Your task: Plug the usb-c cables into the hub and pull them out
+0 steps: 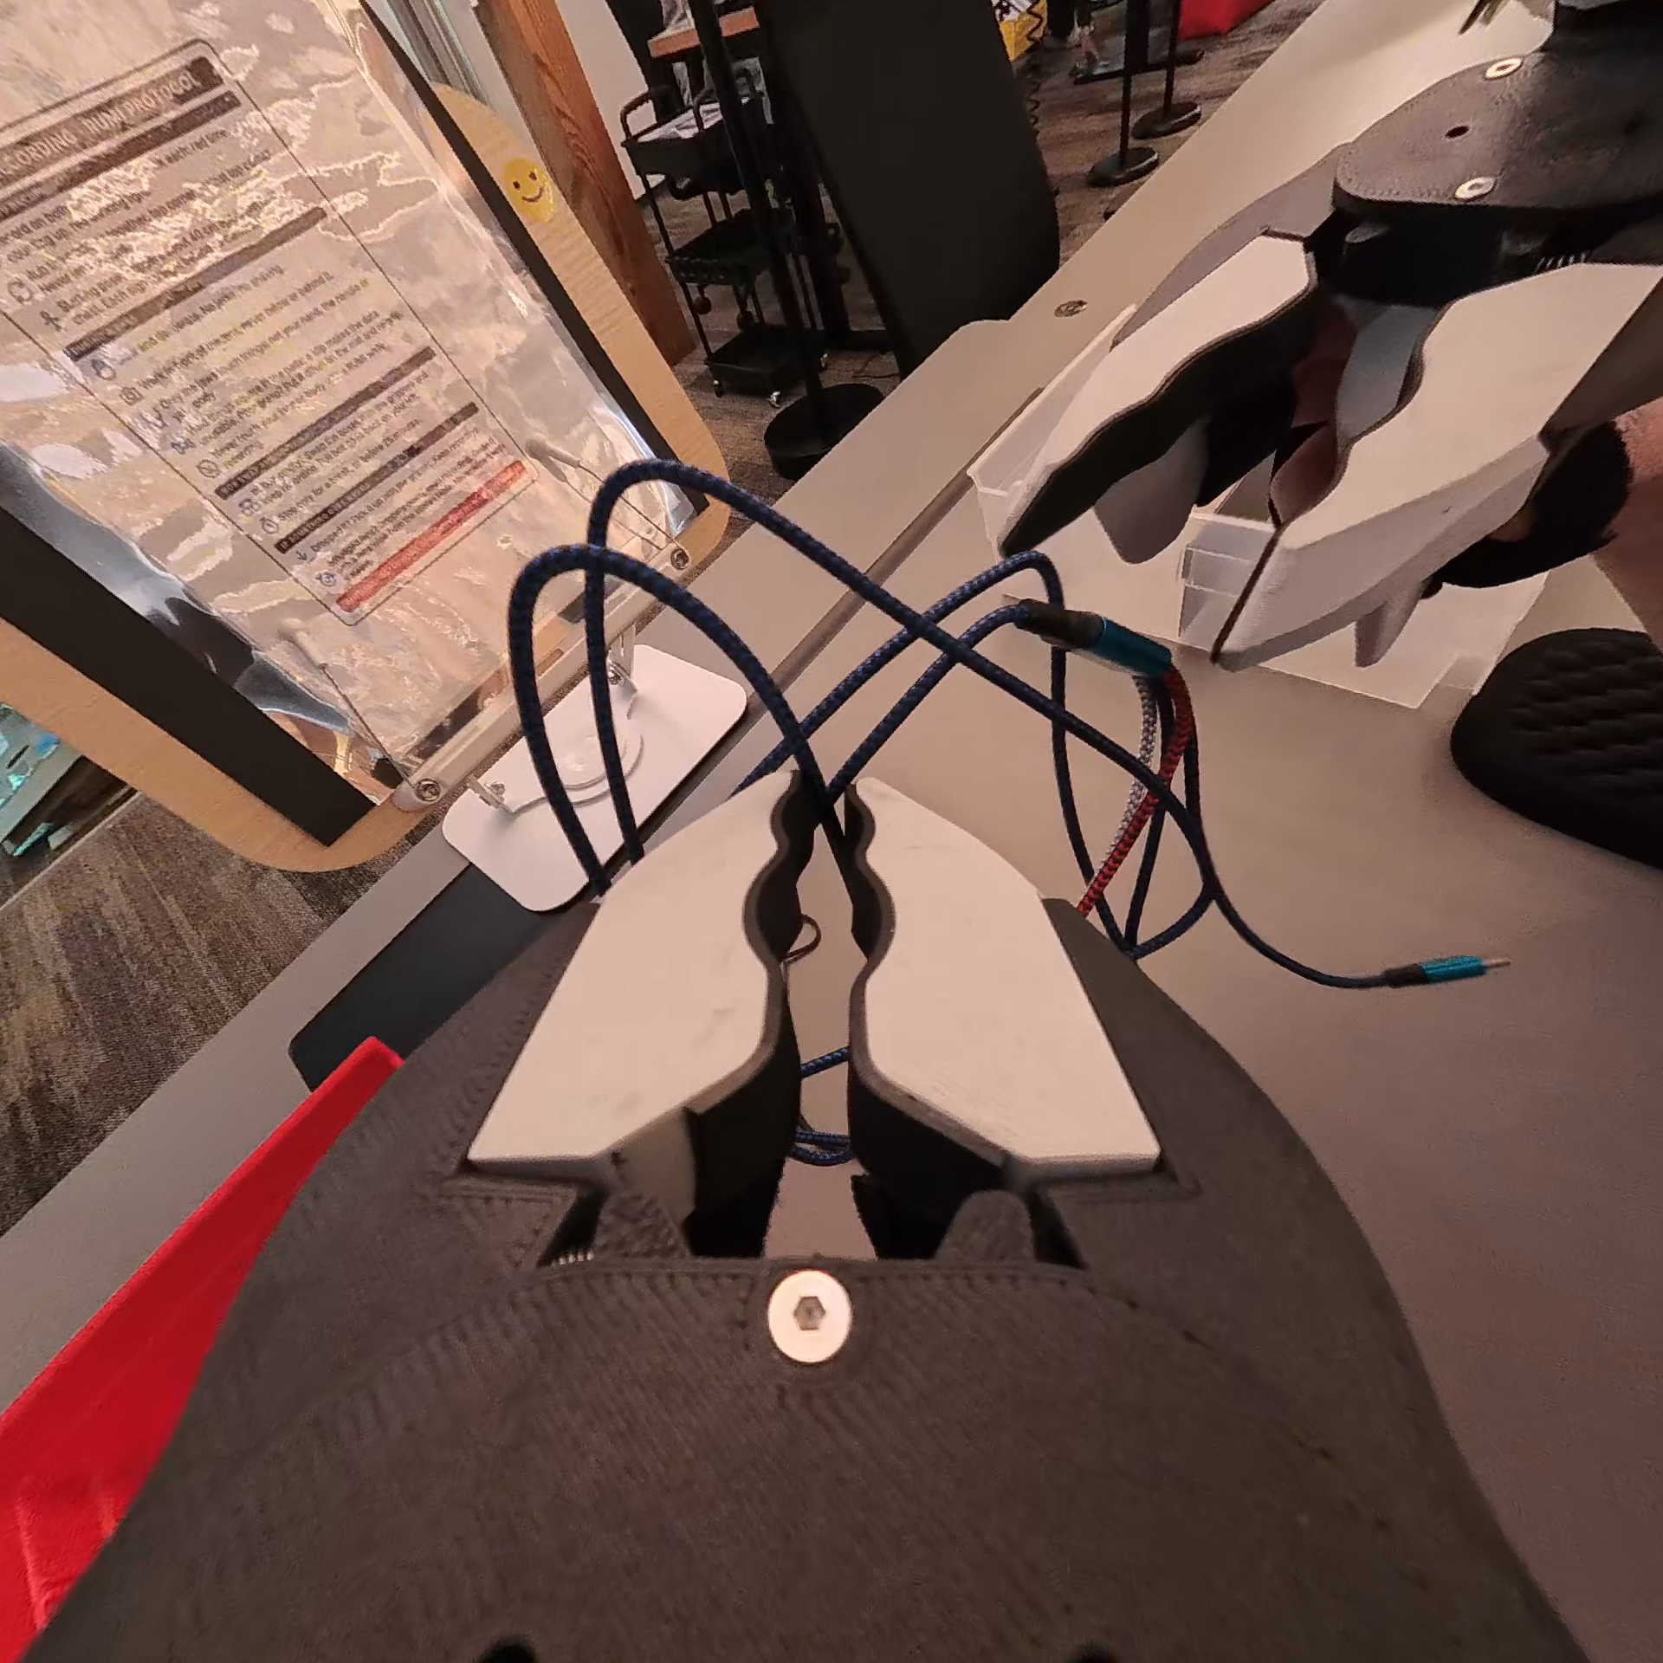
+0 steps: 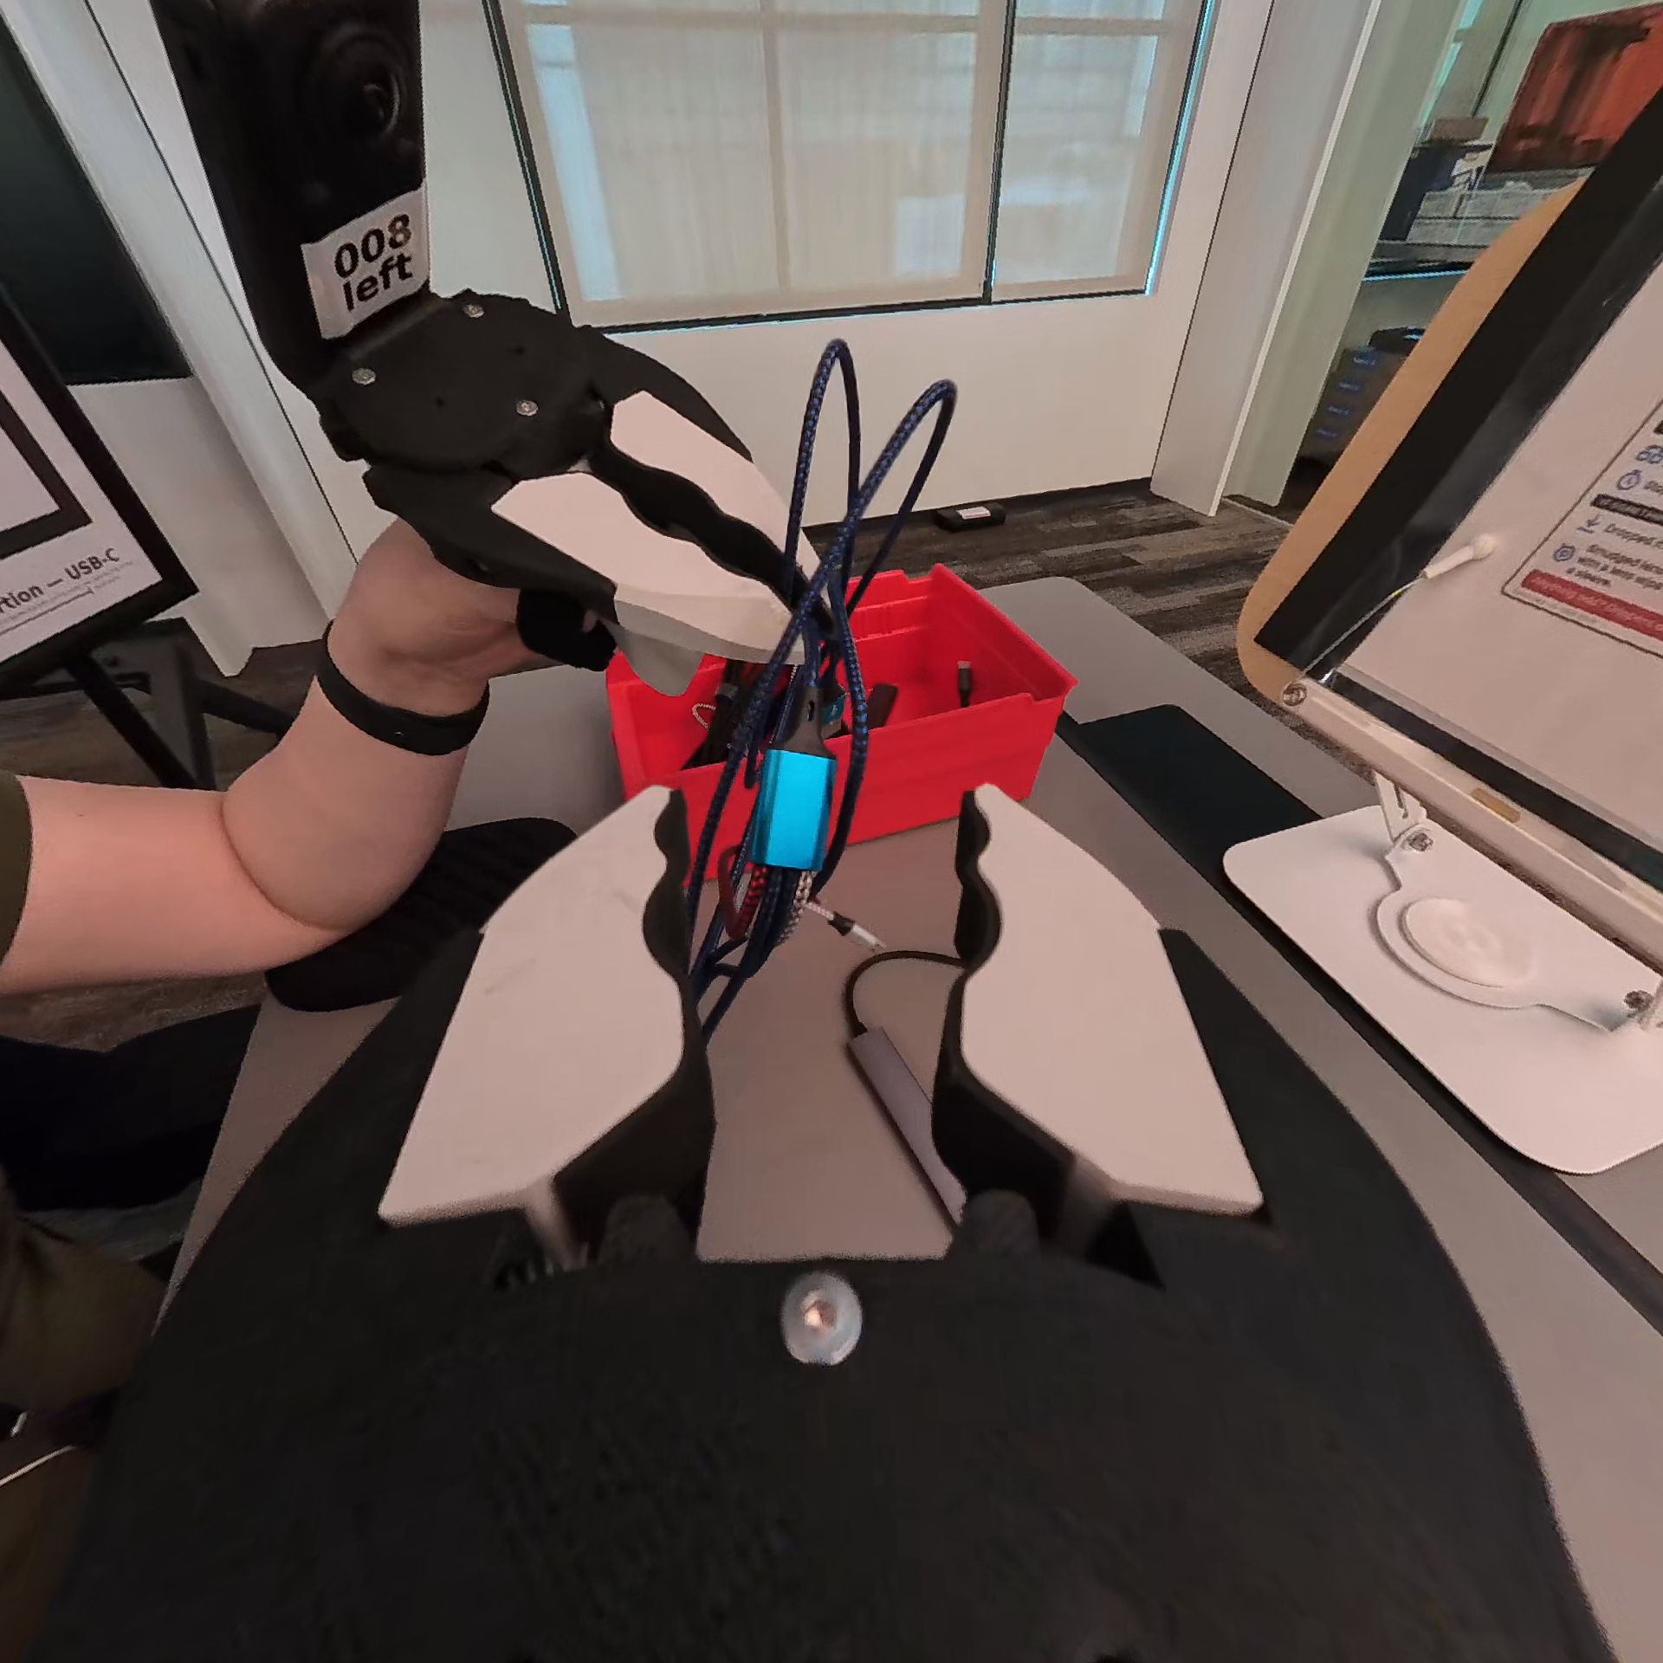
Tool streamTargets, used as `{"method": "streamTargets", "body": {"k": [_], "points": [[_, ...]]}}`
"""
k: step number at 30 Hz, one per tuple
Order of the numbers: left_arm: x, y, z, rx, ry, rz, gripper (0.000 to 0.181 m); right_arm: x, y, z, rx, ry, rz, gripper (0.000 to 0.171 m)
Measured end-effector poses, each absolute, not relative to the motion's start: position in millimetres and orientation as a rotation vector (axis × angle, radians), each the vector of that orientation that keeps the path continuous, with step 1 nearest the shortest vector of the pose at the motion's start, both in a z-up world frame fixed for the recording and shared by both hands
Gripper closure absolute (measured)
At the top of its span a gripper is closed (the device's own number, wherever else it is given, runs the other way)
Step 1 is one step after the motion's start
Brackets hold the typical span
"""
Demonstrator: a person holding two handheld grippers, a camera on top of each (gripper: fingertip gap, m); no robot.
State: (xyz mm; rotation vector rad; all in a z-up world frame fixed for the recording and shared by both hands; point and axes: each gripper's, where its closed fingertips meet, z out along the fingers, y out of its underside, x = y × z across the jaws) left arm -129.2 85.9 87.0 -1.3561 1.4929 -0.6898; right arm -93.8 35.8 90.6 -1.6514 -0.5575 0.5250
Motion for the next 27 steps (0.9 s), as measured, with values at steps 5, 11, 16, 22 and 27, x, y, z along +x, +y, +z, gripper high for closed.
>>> {"method": "streamTargets", "body": {"k": [5,11,16,22,27], "points": [[-130,88,87,-1.359,1.49,-0.679,0.176,-93,37,87,-1.667,-0.574,0.509,0.113],[-138,97,97,-1.365,1.435,-0.718,0.176,-88,35,87,-1.655,-0.609,0.474,0.113],[-151,103,115,-1.365,1.36,-0.873,0.176,-87,36,86,-1.573,-0.694,0.392,0.114],[-185,111,153,-1.329,1.202,-1.271,0.176,-105,31,53,-1.475,-1.023,0.115,0.125],[-205,119,168,-1.283,1.139,-1.42,0.177,-153,18,47,-1.182,-1.177,-0.093,0.123]]}}
